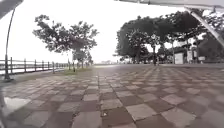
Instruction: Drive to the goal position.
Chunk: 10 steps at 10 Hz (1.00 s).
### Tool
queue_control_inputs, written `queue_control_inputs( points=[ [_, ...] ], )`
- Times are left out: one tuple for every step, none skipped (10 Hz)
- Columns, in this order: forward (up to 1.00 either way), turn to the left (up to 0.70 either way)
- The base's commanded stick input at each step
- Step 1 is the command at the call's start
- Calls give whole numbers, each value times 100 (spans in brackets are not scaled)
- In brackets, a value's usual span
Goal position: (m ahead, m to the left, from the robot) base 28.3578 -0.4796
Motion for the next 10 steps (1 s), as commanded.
queue_control_inputs(
  points=[
    [70,0],
    [70,0],
    [70,0],
    [70,0],
    [70,0],
    [70,0],
    [70,0],
    [70,0],
    [70,0],
    [70,0]
  ],
)
